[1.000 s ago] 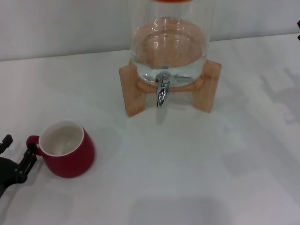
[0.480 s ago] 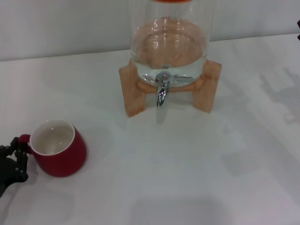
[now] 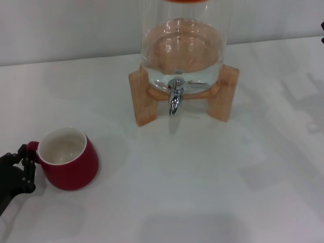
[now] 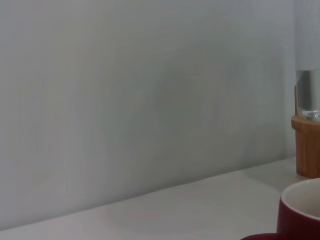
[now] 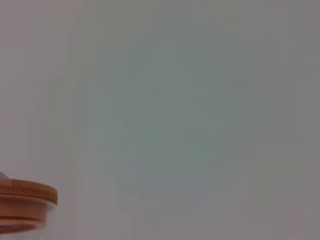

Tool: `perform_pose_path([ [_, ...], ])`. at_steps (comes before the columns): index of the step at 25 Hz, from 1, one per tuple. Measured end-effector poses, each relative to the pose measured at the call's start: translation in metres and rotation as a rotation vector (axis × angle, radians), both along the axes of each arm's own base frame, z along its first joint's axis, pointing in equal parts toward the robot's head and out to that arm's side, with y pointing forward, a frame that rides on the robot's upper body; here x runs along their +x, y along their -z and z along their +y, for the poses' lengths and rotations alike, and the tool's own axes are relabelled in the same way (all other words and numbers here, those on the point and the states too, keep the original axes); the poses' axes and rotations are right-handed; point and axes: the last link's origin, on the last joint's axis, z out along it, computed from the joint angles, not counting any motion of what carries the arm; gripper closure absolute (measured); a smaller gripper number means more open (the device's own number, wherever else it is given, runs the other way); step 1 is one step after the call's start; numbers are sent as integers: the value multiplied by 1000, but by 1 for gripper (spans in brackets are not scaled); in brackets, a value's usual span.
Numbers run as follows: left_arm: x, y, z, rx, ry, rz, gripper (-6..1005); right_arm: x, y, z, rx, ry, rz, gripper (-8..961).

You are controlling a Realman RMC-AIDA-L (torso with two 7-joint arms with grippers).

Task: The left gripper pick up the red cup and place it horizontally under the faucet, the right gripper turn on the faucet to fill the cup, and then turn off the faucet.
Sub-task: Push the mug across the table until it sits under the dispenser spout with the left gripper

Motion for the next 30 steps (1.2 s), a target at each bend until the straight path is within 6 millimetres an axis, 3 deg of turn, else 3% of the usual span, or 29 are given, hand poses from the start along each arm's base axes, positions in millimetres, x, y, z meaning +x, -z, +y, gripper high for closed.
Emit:
perform_pose_path([
  [30, 42, 14, 28, -102, 206, 50, 898, 2, 3, -3, -16, 5, -3, 130],
])
